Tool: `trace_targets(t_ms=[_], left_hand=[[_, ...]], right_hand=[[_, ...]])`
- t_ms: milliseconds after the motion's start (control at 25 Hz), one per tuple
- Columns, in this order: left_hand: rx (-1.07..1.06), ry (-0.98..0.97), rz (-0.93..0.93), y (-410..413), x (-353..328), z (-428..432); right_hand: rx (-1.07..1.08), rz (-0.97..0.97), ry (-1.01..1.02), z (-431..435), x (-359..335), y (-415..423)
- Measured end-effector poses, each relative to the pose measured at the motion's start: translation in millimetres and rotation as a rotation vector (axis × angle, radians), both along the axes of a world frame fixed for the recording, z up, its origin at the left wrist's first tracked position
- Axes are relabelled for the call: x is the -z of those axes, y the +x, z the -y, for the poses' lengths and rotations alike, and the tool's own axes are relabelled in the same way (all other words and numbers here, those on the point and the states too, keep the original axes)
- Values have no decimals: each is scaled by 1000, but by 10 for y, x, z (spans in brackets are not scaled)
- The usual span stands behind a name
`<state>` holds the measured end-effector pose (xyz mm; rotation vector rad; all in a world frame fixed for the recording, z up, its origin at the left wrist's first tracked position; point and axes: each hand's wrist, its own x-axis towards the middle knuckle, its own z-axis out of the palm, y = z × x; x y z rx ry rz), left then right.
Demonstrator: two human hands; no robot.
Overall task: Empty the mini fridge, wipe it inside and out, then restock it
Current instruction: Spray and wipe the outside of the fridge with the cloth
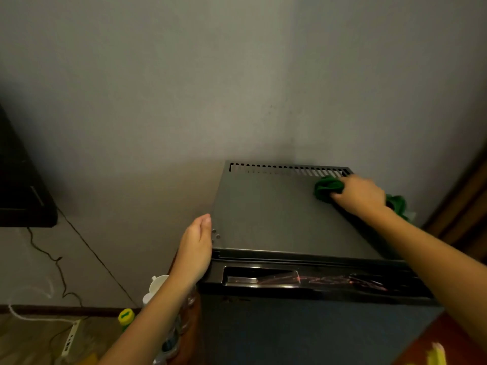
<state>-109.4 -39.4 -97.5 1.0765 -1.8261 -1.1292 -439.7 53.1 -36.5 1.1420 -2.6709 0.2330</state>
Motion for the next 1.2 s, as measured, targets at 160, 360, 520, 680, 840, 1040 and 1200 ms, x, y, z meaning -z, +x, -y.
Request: trace_targets(t_ms=[160,360,520,680,840,1040,1200], left_hand=[[3,55,-91,-1,-36,-51],[-83,96,-138,2,1,15],[-183,61,-314,25,-50,-1],[-95,75,-344,-28,-161,-26],[-9,8,-223,-66,-134,-72],[15,-107,-156,-42,-145,-160],[-97,-128,-275,-19,-134,-91]], right_hand=[[276,12,73,-76,2,51],[-185,12,16,536,95,1755],[-569,-31,23,344,53,2620],[-325,-80,4,-510,117,1671],[220,4,16,-1282,17,808],[4,-69,32,-426,76,1603],[-529,-58,25,421,93,2557]])
